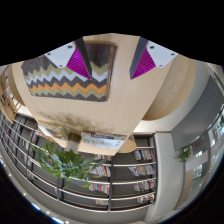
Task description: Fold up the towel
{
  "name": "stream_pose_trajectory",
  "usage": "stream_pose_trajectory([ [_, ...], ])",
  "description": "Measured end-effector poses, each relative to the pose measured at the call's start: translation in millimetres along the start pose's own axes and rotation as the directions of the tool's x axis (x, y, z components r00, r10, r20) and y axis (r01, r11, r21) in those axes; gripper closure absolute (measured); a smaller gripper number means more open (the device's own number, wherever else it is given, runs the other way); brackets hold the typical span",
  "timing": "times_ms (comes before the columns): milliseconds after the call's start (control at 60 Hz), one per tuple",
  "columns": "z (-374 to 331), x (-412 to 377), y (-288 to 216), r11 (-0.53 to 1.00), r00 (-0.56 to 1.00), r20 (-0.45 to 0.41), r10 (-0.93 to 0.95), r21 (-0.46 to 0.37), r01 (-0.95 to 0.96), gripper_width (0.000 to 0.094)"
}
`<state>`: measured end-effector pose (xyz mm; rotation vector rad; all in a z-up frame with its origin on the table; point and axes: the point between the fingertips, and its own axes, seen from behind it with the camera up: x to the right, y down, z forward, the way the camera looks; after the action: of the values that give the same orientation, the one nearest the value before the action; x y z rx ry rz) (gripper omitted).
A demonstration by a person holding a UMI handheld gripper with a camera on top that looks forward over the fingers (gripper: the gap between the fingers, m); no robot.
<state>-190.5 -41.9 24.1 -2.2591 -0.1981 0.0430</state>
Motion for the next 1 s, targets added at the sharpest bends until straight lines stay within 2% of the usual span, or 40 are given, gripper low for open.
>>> stream_pose_trajectory([
  [133, 40.3, 11.2, -11.2, 0.999, 0.999, -0.031, -0.003, -0.043, 0.002, 0.0267],
  [183, 49.7, 18.1, -1.2, 0.996, 0.999, -0.053, -0.003, -0.09, -0.001, 0.0373],
  [200, 31.4, 23.2, -4.4, 0.996, 0.998, -0.056, -0.003, -0.09, -0.002, 0.04],
  [283, 50.7, 30.8, -2.4, 0.996, 0.995, -0.094, 0.016, -0.085, -0.024, 0.0616],
  [367, 49.9, 38.1, -1.0, 0.996, 0.993, -0.115, 0.001, -0.089, -0.011, 0.0724],
  [400, 50.6, 43.2, -0.6, 0.996, 0.991, -0.134, -0.023, -0.093, 0.01, 0.0854],
  [483, 50.4, 42.3, -0.7, 0.994, 0.992, -0.115, -0.055, -0.1, 0.044, 0.0875],
  [633, 38.6, 47.7, -10.3, 0.994, 0.999, -0.038, 0.032, -0.103, -0.036, 0.0897],
  [850, -30.9, 168.4, -84.4, 0.999, 0.989, -0.141, -0.031, 0.024, 0.035, 0.0897],
  [1000, -39.7, 259.9, -76.7, 0.999, 0.981, -0.191, -0.033, 0.013, 0.036, 0.0895],
])
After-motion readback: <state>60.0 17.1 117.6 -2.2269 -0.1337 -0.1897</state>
